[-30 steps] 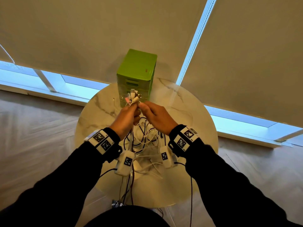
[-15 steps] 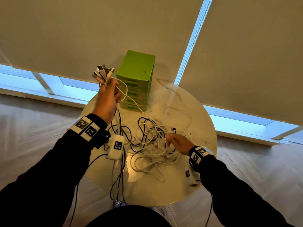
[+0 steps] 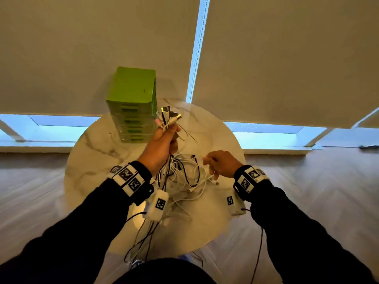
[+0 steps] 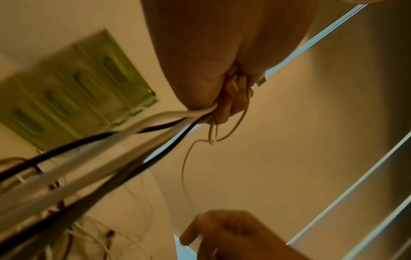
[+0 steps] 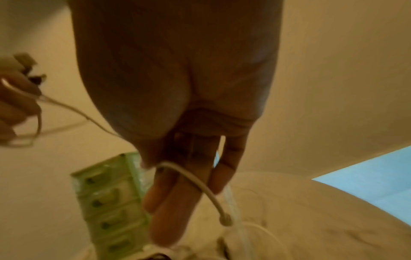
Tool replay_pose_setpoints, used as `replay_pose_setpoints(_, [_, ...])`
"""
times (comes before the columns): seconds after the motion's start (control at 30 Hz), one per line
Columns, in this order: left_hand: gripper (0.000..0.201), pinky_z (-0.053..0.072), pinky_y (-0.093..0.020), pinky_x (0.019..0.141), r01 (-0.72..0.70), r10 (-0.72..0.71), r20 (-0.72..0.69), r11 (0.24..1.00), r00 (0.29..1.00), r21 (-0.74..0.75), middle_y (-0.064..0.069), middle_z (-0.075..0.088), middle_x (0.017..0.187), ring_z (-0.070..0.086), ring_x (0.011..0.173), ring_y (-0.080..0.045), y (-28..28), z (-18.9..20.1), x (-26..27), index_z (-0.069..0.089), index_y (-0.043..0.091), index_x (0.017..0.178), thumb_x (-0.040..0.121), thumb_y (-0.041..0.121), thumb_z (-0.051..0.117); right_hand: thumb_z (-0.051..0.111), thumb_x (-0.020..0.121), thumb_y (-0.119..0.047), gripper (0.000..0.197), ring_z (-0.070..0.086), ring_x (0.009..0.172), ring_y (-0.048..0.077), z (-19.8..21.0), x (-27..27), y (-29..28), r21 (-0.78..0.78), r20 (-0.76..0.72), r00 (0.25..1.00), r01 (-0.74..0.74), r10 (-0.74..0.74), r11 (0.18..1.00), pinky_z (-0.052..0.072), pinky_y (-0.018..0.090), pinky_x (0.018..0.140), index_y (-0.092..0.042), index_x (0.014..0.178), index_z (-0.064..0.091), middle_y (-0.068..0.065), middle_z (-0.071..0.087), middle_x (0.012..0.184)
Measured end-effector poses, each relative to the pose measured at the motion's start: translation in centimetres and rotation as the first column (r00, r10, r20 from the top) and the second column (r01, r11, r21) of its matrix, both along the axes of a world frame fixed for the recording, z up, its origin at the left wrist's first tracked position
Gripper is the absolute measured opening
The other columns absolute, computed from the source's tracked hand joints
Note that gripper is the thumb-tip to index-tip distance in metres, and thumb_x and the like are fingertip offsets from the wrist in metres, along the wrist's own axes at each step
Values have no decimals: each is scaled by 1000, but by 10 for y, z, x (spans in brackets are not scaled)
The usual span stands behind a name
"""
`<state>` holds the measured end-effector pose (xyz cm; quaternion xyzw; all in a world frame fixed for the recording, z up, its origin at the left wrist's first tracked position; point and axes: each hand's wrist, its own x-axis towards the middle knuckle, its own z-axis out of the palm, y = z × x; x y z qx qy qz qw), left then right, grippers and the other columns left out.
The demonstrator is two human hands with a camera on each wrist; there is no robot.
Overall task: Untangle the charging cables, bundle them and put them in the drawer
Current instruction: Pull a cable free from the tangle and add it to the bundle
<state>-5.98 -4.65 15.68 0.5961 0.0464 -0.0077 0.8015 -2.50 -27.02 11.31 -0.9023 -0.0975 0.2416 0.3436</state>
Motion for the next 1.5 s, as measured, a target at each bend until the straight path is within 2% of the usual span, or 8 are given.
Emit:
replay_pose_setpoints(0.13, [25,23,-22,51,192,-193,-25,981,981,-43,7,30,62,27,52,-9,-48,-1,-4,57,16,90,108,26,42,57,101,-26,26,70,72,26,-40,-39,-59,-143,-209,973,69,-99,987,56,32,68,-10,121,59,10,70,85])
replay_pose_setpoints(0.37, [26,22,-21,48,435,-434,-81,900,897,5,8,29,60,25,50,-8,-129,-20,-14,54,14,89,109,22,39,79,82,-38,88,37,141,16,-42,-97,-92,81,186,951,235,-246,969,34,35,114,-36,152,26,-2,35,158])
replay_pose_setpoints(0.57, [24,26,-22,51,538,-529,-100,835,842,114,6,32,63,29,52,-11,-163,-29,-19,58,13,95,108,26,42,56,102,-32,26,64,108,8,-24,-124,-93,378,129,895,354,-427,856,50,34,99,-15,120,52,-7,67,108])
replay_pose_setpoints(0.87, [31,19,-25,52,539,-533,-99,841,840,43,6,26,64,22,53,-9,-167,-28,-8,55,13,95,109,33,36,43,107,-22,13,72,81,16,-26,-134,-140,422,217,680,582,-701,695,59,27,80,-13,111,53,4,68,84])
replay_pose_setpoints(0.97, [33,22,-21,50,507,-514,-125,858,849,-84,5,29,63,23,51,-7,-160,-21,-5,53,12,92,110,31,33,45,104,-15,16,71,75,18,-44,-137,-170,130,156,727,656,-669,744,60,35,75,-26,113,54,2,67,81])
replay_pose_setpoints(1.1, [33,23,-22,51,490,-519,-146,850,842,-194,5,34,63,26,49,-6,-151,-18,-2,53,13,89,110,29,33,69,91,-21,70,49,135,30,-57,-141,-173,-553,-257,797,343,-546,760,45,36,107,-22,151,33,15,40,154])
replay_pose_setpoints(1.2, [32,24,-22,51,482,-519,-153,847,841,-226,5,35,62,28,49,-6,-147,-19,-1,51,14,88,109,29,34,78,81,-33,101,26,148,31,-46,-133,-142,-351,-65,922,336,-381,874,30,48,119,-29,158,12,8,10,165])
replay_pose_setpoints(1.5, [31,37,-22,53,443,-456,-104,888,884,-124,6,38,61,38,52,-8,-134,-29,13,50,13,87,110,29,36,56,102,-24,16,61,86,13,-7,-105,-57,208,441,863,170,-248,963,52,32,80,-12,109,64,-1,66,97])
